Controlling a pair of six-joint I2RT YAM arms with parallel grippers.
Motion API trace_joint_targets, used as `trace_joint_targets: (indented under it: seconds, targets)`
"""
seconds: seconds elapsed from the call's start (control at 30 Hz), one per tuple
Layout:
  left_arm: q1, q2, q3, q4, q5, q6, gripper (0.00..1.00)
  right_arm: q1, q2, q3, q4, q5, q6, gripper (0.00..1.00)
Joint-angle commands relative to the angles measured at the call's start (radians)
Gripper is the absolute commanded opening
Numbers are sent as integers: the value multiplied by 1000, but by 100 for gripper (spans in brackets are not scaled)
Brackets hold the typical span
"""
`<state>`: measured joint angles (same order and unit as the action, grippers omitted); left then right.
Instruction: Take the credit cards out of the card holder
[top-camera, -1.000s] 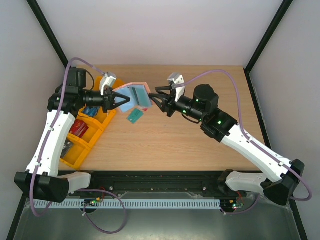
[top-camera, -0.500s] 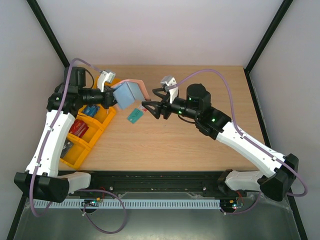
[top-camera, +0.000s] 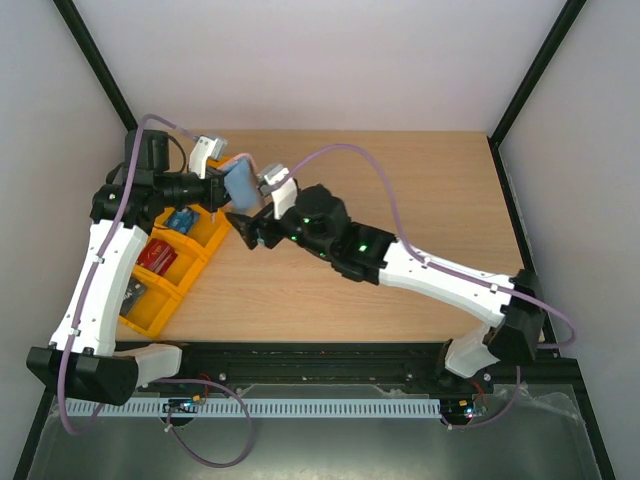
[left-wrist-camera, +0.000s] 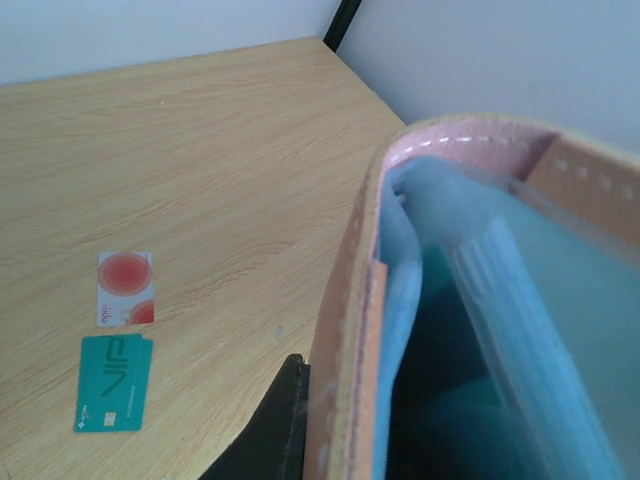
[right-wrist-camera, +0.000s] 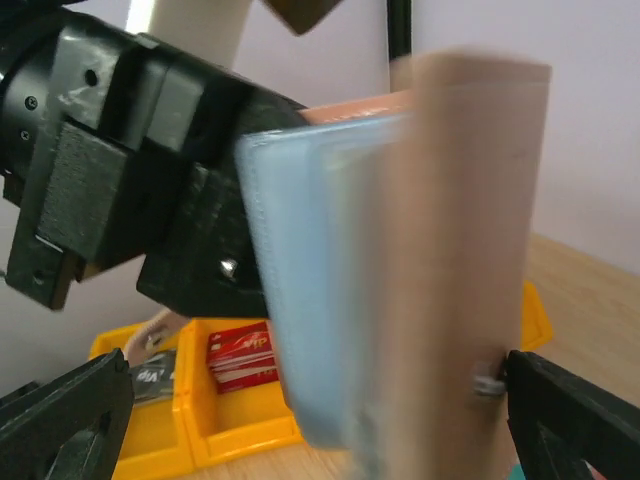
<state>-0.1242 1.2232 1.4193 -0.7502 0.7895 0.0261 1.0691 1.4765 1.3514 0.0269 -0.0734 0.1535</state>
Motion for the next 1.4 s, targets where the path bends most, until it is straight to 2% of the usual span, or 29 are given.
trace_joint_targets:
  seconds: [0.0,0.07,0.17,0.33,0.43,0.57,0.73,0.83,1.07,1.37]
  targets:
    - [-6,-14,11,6,16,-13,2,47,74,92,-12,268,-23,99]
    - [-8,-13,11,3,19,-9,2,46,104,116,-29,333,-11,100]
    - [-9,-12,12,3,20,-9,2,46,118,129,-36,415,-9,96]
    - [-9,-13,8,0,36,-2,2,41,123,132,-40,482,-5,75]
    - [-9,-13,6,-1,36,4,2,27,112,126,-48,486,7,68]
    - [-9,-13,3,-4,31,10,2,-2,72,92,-41,432,17,66]
    - [-9,-13,1,-6,25,25,2,-67,1,34,-27,292,33,65]
    - [-11,-12,0,-11,24,33,2,-96,-21,23,-27,190,31,69]
    - [-11,-16,0,-20,28,46,2,-126,-46,19,-40,107,27,76]
    - [-12,-17,5,-29,77,61,2,-144,-54,20,-77,87,4,64]
